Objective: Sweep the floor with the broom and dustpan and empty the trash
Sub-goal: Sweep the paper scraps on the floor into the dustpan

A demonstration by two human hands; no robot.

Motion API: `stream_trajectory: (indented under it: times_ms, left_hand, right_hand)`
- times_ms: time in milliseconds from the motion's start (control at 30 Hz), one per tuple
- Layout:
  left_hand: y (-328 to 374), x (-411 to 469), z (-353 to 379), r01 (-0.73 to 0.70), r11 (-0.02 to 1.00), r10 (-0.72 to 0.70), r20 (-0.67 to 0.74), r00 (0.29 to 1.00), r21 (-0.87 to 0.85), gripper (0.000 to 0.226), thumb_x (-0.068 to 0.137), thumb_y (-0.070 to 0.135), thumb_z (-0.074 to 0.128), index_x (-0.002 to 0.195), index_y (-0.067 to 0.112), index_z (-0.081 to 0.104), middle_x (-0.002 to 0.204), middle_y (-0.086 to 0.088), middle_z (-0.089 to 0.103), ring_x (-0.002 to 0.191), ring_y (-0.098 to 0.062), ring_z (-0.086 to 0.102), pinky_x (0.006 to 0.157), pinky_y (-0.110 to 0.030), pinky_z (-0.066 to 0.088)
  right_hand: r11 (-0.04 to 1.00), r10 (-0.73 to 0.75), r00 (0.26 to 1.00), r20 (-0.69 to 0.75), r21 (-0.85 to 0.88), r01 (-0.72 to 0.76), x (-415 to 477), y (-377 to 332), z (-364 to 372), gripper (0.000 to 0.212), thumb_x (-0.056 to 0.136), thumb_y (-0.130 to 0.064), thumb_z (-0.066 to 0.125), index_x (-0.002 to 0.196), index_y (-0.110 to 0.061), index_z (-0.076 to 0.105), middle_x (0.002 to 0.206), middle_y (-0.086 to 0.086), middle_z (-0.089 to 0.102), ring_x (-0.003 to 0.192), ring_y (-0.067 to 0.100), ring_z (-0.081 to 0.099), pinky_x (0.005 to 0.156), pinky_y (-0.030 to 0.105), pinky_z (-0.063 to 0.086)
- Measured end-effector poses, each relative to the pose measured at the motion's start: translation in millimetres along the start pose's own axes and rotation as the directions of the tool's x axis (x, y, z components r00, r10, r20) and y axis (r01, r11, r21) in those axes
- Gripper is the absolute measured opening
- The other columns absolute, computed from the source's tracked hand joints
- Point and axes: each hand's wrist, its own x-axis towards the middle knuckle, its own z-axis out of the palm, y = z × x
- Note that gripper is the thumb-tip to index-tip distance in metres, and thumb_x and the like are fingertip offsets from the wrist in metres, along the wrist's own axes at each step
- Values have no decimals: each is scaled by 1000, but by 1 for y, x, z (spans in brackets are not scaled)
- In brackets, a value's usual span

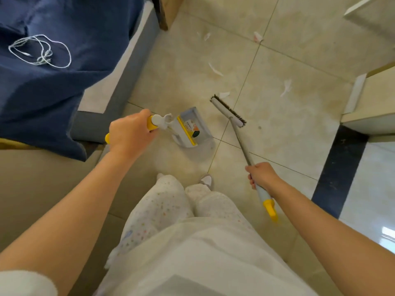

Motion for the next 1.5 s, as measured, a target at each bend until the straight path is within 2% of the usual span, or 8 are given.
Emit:
stream_trajectory:
  times_ms: [233,400,600,667,767,933,1133,1500]
  left_hand:
    - [35,87,-13,-7,1000,7,3,1000,25,28,89,37,59,91,9,57,79,-15,66,70,-38,59,56,-34,29]
    - [44,142,-24,-38,998,38,15,999,-56,27,87,40,61,80,14,55,71,-8,60,60,-27,48,54,-31,29]
    - [38,194,-28,-115,985,125,76,989,-126,29,83,44,63,76,16,60,66,-3,63,59,-26,60,55,-32,49]
    - [38,203,-27,-80,987,91,72,993,-139,29,83,44,63,74,17,60,63,-1,62,57,-25,59,53,-30,48]
    - [46,207,-25,19,989,-9,65,998,-147,29,82,43,65,70,18,57,59,3,58,52,-20,54,50,-23,35]
    - [75,200,-22,116,975,-103,82,991,-188,21,79,37,70,71,20,60,56,4,59,49,-19,55,47,-26,47]
    - [102,198,-14,132,975,-127,41,991,-181,25,72,37,77,64,23,59,48,8,54,40,-14,48,40,-22,43]
    - [122,204,-14,215,959,-210,46,977,-185,23,72,42,66,63,22,57,48,6,52,41,-18,49,42,-27,46]
  right_hand:
    - [994,-26,999,-43,107,31,35,-57,-30,10,92,-7,48,92,2,54,62,12,49,47,21,44,46,25,40]
    - [978,-11,998,-67,205,24,56,-111,-35,11,92,-7,48,96,2,54,65,11,53,48,18,45,38,19,39]
    - [934,45,997,-70,356,-17,89,-188,-26,9,90,-4,46,87,1,52,64,11,52,47,18,43,38,20,37]
    - [923,71,995,-64,382,-41,101,-203,-26,12,90,-4,45,80,0,52,63,11,50,47,18,42,38,20,36]
    - [925,82,995,-48,376,-58,116,-215,-31,15,90,-4,44,76,-1,51,63,11,50,47,19,41,34,14,35]
    - [945,58,998,-36,324,-43,144,-227,-51,10,90,-4,45,85,0,52,64,12,50,48,20,41,39,20,37]
    - [974,17,1000,-8,227,-15,184,-229,-68,11,88,-2,44,82,-1,53,64,11,50,47,19,42,40,20,40]
    - [945,151,948,279,240,-222,175,-225,-78,7,92,-2,43,96,0,49,63,11,45,30,11,37,33,14,31]
